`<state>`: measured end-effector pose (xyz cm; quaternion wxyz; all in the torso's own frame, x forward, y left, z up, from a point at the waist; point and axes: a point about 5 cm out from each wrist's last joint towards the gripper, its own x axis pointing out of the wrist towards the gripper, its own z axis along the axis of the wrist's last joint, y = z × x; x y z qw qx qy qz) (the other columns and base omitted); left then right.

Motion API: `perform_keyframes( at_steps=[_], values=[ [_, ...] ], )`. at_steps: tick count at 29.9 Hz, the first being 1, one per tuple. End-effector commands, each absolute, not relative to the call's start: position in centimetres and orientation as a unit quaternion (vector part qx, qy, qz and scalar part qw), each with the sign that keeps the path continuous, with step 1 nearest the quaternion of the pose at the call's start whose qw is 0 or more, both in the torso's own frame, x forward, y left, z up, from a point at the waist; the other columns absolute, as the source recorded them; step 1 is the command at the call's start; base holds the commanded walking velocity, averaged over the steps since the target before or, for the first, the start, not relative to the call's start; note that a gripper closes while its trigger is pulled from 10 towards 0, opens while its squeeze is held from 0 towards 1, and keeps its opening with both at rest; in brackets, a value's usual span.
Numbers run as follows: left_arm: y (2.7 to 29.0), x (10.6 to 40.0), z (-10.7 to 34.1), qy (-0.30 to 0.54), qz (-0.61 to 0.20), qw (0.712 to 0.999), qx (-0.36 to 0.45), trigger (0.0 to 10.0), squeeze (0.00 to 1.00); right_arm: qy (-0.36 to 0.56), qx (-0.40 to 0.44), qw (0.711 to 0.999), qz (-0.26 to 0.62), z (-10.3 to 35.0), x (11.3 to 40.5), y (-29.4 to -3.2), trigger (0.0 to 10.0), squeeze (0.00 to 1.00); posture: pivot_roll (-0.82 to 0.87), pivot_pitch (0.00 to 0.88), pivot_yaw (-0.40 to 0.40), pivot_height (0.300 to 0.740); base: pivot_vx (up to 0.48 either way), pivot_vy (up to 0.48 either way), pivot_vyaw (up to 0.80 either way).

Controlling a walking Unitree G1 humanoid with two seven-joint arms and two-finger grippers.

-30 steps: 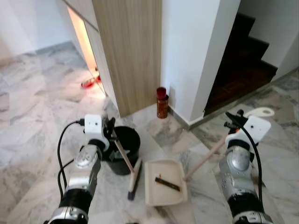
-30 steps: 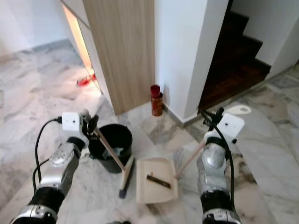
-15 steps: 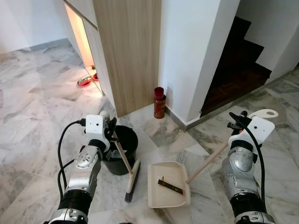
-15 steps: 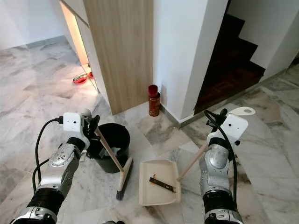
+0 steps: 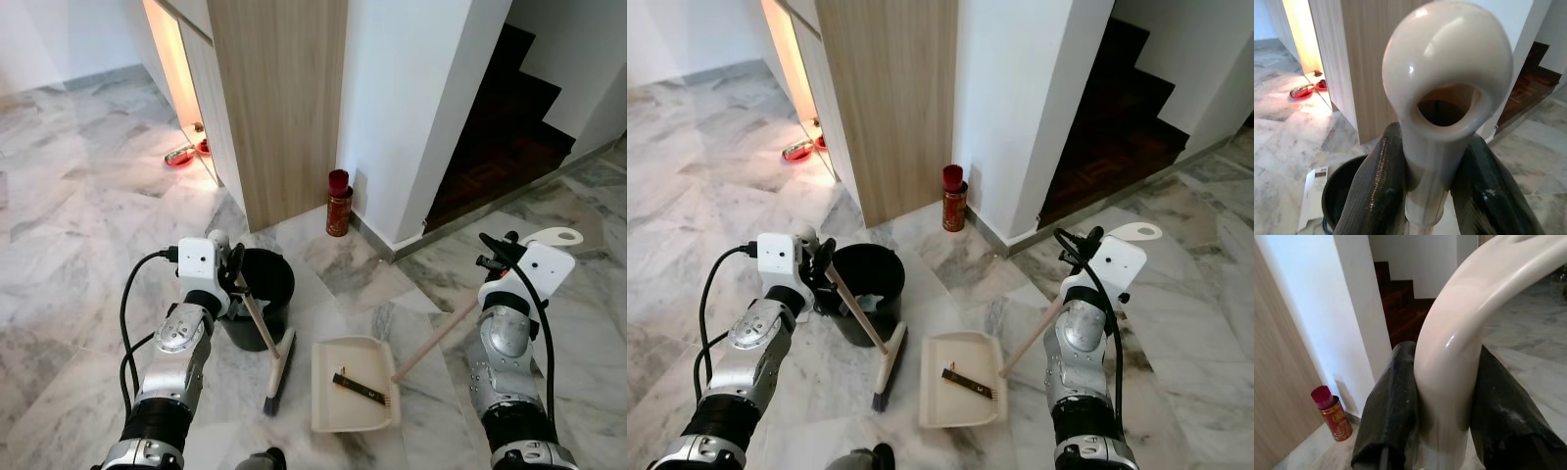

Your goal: Sweep floor

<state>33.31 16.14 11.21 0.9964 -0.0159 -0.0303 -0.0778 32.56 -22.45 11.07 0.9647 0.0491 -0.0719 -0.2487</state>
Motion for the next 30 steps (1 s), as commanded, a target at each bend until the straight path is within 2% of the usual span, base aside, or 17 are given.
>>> perform_keyframes(
  at_steps=[1, 4, 14, 24, 30],
  values=[
    [16.16, 33.43, 12.07, -0.050, -0.080, 0.995, -0.017, 10.0, 0.00, -0.084, 0.054, 0.962, -0.252, 11.80, 32.85, -22.63, 10.0, 0.00, 0.10, 0.059, 0.013, 0.740, -0.270, 0.000, 0.00],
    [16.09, 33.40, 12.09, -0.050, -0.079, 0.995, -0.019, 10.0, 0.00, -0.085, 0.054, 0.962, -0.253, 11.82, 32.83, -22.71, 10.0, 0.00, 0.10, 0.059, 0.010, 0.740, -0.259, 0.000, 0.00],
    [16.62, 33.34, 12.01, -0.046, -0.060, 0.997, -0.032, 10.0, 0.00, -0.087, 0.058, 0.963, -0.248, 12.00, 33.01, -22.53, 10.0, 0.00, 0.10, 0.061, 0.002, 0.740, 0.000, 0.000, 0.00],
    [16.73, 33.22, 11.87, -0.040, -0.058, 0.997, -0.029, 10.0, 0.00, -0.081, 0.066, 0.964, -0.246, 11.82, 33.07, -22.41, 10.0, 0.00, 0.10, 0.061, 0.004, 0.740, 0.000, 0.455, 0.00],
    [16.75, 33.28, 11.89, -0.039, -0.058, 0.997, -0.028, 10.0, 0.00, -0.076, 0.069, 0.965, -0.243, 11.65, 33.09, -22.31, 10.0, 0.00, 0.10, 0.061, 0.004, 0.740, 0.000, 0.480, -0.67]
  ],
)
